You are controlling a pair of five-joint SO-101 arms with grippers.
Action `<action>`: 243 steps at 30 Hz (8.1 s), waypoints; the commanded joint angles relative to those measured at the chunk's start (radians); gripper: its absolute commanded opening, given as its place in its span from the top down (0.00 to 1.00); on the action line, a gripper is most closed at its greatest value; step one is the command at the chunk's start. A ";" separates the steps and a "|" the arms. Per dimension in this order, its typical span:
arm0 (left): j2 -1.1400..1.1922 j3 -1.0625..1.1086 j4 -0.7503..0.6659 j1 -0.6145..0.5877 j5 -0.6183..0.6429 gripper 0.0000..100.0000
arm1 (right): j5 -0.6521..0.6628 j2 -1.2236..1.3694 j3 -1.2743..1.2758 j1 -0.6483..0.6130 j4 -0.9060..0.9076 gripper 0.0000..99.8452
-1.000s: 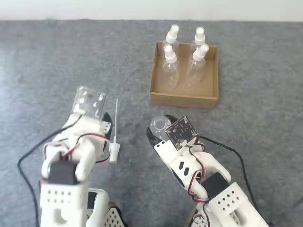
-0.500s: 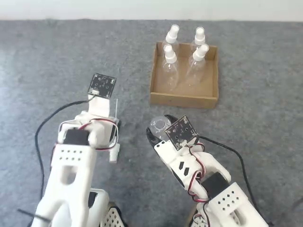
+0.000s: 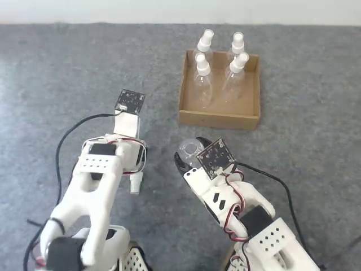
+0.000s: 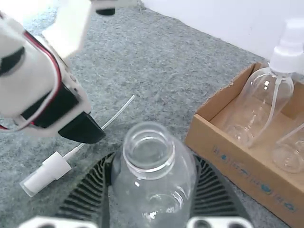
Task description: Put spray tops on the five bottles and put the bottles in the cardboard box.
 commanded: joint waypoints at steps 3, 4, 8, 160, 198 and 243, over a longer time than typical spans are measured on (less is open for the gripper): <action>0.121 -0.124 -0.020 -0.029 0.011 0.86 | 0.017 -0.025 -0.017 0.012 -0.013 0.93; 0.146 -0.148 -0.011 -0.040 0.011 0.87 | 0.017 -0.024 -0.017 0.012 -0.013 0.93; 0.241 -0.223 0.015 -0.078 0.011 0.94 | 0.017 -0.022 -0.017 0.012 -0.013 0.93; -0.009 -0.420 0.861 -0.272 -1.241 0.81 | 0.018 -0.027 -0.015 0.094 -0.051 0.93; -0.006 0.008 0.423 0.034 -1.324 0.96 | 0.017 -0.027 -0.020 0.160 -0.085 0.93; 0.258 -0.259 0.517 -0.078 -0.786 0.88 | 0.017 -0.027 -0.015 0.159 -0.081 0.93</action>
